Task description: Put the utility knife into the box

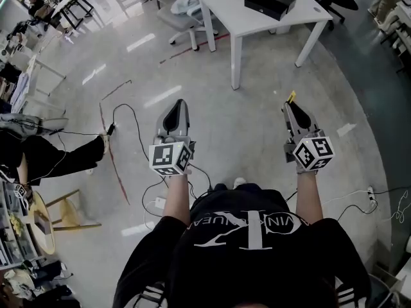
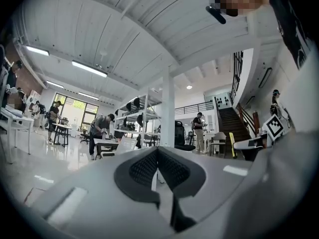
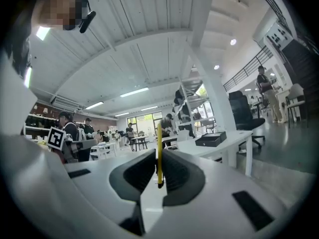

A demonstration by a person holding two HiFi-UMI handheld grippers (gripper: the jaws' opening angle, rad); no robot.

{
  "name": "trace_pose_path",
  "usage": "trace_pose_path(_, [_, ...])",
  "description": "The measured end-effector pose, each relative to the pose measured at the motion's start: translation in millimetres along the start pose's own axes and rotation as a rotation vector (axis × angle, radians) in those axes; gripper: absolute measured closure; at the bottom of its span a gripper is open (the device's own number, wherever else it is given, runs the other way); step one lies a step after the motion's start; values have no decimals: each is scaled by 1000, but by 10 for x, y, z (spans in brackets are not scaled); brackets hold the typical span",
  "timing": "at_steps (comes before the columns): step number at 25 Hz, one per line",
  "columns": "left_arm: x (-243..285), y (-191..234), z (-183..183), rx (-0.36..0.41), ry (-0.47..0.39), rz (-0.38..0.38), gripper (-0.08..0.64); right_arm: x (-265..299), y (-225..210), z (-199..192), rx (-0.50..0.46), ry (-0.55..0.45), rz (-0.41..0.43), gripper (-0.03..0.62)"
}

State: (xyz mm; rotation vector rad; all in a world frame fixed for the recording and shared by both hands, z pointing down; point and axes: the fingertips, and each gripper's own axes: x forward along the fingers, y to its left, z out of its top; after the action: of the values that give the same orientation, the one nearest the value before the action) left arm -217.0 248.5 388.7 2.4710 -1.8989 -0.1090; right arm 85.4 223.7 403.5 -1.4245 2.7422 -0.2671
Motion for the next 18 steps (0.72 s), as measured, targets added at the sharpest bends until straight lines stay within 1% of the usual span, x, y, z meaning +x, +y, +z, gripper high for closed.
trace_pose_path(4, [70, -20, 21, 3, -13, 8, 549, 22, -81, 18, -39, 5, -3, 546])
trace_pose_path(9, [67, -126, 44, 16, -33, 12, 549, -50, -217, 18, -105, 26, -28, 546])
trace_pose_path(14, [74, -206, -120, -17, -15, 21, 549, -149, -327, -69, -95, 27, -42, 546])
trace_pose_path(16, [108, -263, -150, -17, -3, 10, 549, -228, -394, -110, -90, 37, -52, 546])
trace_pose_path(18, [195, -308, -104, -7, -7, -5, 549, -267, -507, -79, -78, 27, -72, 546])
